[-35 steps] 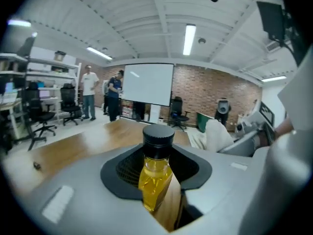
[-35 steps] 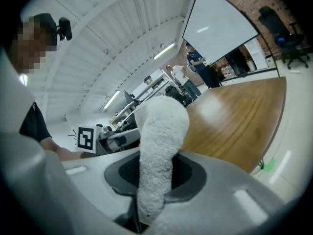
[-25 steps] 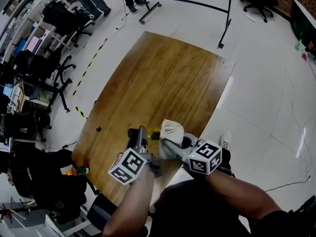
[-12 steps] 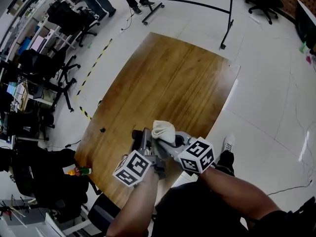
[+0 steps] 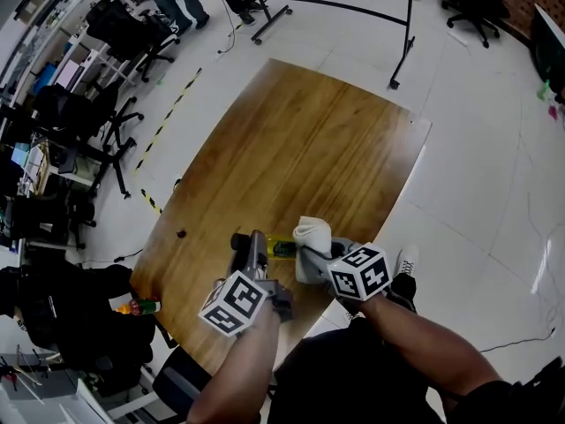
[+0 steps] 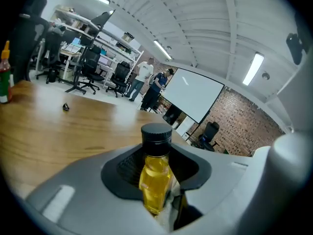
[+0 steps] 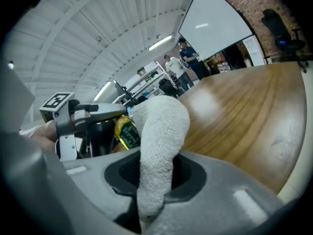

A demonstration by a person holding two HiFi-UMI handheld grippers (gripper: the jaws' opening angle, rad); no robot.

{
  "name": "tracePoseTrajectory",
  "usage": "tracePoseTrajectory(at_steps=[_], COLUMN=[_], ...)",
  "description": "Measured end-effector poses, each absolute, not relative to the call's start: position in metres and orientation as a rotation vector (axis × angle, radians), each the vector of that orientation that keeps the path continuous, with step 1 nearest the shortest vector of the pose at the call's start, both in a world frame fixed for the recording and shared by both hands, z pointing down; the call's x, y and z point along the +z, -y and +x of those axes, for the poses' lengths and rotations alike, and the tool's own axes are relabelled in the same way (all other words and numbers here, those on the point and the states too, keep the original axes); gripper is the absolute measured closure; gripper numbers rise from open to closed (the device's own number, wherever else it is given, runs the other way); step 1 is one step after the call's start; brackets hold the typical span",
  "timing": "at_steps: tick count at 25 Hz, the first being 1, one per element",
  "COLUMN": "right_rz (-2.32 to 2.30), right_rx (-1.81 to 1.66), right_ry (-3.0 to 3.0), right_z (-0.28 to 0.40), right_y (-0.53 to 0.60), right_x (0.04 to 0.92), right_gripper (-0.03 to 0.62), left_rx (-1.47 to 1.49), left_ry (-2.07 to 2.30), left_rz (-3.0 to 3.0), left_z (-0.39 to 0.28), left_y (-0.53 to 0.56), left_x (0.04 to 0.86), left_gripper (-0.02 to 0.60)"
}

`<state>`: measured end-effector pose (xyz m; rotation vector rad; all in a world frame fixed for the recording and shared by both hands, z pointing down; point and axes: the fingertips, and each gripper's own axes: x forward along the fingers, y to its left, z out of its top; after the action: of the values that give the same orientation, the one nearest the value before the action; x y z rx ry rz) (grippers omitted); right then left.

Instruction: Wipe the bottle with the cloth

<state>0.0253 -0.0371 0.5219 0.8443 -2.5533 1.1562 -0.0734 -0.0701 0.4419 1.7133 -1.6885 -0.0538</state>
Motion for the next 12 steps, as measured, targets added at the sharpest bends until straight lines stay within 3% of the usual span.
tracePoseTrajectory(at_steps=[6,12], right_rz=[0.841,0.824], right_rx=[1.227,1.040], right_ry=[2.326,2.338], right_z=[0.045,0.090], right_y=[0.038,0.037], right_x=[0.554,0.531], right_gripper=[0.522,0.522], left_rx=[0.029,0.168], left_ry=[1.695,1.681], left_rz=[1.818,1.990], left_z=[-0.059,-0.018], left_y=[0.072,0.066], left_x=[0.435,0.431], left_gripper=[0.417,0.416])
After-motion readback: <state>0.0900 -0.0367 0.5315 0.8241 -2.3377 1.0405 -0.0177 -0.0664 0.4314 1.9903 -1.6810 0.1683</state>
